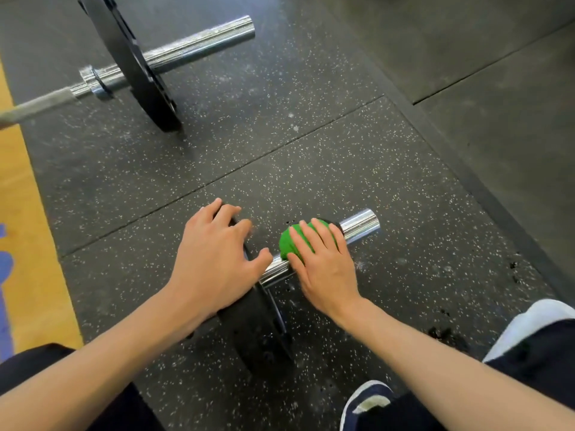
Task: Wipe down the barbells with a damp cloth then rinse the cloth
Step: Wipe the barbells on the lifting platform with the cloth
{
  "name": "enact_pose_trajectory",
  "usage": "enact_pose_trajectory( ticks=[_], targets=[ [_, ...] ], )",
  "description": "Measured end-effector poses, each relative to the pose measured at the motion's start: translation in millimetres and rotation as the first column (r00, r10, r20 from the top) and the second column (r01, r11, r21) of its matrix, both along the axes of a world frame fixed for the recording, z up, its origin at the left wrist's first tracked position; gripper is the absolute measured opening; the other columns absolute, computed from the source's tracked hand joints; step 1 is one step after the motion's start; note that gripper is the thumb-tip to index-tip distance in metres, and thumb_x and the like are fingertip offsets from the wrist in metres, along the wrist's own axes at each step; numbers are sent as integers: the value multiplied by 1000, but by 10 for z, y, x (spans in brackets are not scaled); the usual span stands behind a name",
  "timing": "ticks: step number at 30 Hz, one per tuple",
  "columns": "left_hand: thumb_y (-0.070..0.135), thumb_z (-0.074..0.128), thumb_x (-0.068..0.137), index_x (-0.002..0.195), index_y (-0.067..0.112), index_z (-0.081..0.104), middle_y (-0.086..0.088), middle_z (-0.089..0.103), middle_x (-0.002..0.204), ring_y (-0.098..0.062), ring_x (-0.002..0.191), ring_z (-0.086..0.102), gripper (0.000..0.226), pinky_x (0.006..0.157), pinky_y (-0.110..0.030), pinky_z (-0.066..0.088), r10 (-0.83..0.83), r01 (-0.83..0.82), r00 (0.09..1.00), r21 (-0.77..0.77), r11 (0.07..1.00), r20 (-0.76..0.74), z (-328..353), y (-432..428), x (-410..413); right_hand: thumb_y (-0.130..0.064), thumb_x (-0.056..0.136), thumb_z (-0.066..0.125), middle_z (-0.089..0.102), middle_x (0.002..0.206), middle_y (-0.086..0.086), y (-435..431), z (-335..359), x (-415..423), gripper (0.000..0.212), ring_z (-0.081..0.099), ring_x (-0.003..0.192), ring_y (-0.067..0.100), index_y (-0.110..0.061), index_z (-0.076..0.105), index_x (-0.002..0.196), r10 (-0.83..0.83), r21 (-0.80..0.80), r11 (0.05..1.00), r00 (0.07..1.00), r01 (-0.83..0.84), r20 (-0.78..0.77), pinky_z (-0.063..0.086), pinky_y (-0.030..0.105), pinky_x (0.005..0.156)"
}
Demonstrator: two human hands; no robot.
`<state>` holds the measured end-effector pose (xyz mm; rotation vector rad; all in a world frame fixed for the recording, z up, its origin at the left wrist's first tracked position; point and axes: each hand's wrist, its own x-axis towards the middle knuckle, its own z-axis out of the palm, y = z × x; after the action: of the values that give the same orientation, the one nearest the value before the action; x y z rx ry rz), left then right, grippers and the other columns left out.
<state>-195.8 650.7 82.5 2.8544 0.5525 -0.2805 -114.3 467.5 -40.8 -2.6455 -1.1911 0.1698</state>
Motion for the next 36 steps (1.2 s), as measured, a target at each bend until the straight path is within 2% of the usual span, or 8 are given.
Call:
enact_pose_trajectory(
  ticks=[3, 6, 9, 13, 18, 22, 30, 36],
  targets=[
    [64, 33, 75, 100, 15, 76, -8, 64, 129, -34, 138, 42, 70, 113, -44, 30, 0, 0, 1000, 7, 1000, 4, -13, 17, 6, -47, 101, 46, 67, 131, 10, 55, 55, 169, 45, 58, 123, 29, -13, 74, 107, -25, 80, 997, 998, 20, 64, 42, 44, 104],
    [66, 34, 75, 97, 16, 77, -7, 65, 126, -34, 137, 43, 69, 112, -45, 32, -12, 12, 1000, 16, 1000, 7, -27, 27, 5, -61, 84, 52, 69, 117, 10, 171, 160, 356, 52, 61, 105, 29, -12, 68, 86, -41, -10, 999, 993, 43, 112, 45, 42, 87],
    [68, 34, 76, 96, 16, 76, -6, 66, 124, -35, 137, 43, 71, 112, -47, 34, -31, 31, 999, 16, 999, 9, -43, 41, 6, -63, 92, 46, 69, 102, 2, 136, 70, 278, 52, 61, 105, 26, -16, 65, 101, 11, -48, 999, 994, -6, 105, 41, 42, 95],
    [71, 30, 77, 103, 17, 76, -6, 65, 126, -37, 139, 40, 76, 113, -51, 35, -68, 68, 998, 18, 997, -16, -41, 63, -15, -41, 100, 41, 64, 135, 6, -159, -112, 360, 46, 52, 134, 27, -16, 66, 129, 30, 33, 999, 991, -34, 133, 34, 47, 116],
    [72, 27, 80, 100, 20, 75, -4, 64, 124, -37, 138, 40, 74, 113, -51, 34, -115, 115, 993, 35, 993, -27, -35, 71, -30, -33, 101, 22, 62, 139, 10, -348, -75, 757, 57, 44, 141, 27, -9, 64, 132, -187, -30, 982, 981, 189, 50, 26, 45, 122],
    [68, 32, 80, 94, 18, 74, -4, 65, 119, -36, 135, 42, 67, 111, -52, 35, -102, 102, 995, -13, 995, -22, -26, 97, -9, -31, 102, 26, 63, 137, 9, -64, -52, 554, 54, 41, 143, 28, -7, 66, 129, -381, 14, 925, 924, 381, 24, 21, 47, 123],
    [60, 35, 77, 91, 11, 75, -8, 64, 111, -34, 122, 49, 65, 113, -42, 30, -36, 39, 995, -24, 999, 92, -60, 41, -42, -34, 109, 28, 57, 143, 8, -280, -184, 327, 49, 47, 138, 29, -10, 57, 141, 44, 54, 997, 985, -54, 169, 26, 46, 122],
    [65, 31, 79, 117, 17, 66, -25, 37, 152, -43, 144, 27, 70, 117, -54, 26, 72, -71, 997, 36, 997, -28, 49, -65, -53, -34, 107, 21, 60, 136, 10, -518, -165, 742, 55, 47, 135, 30, -7, 61, 135, -91, 71, 994, 988, 83, 128, 31, 47, 118]
  ],
)
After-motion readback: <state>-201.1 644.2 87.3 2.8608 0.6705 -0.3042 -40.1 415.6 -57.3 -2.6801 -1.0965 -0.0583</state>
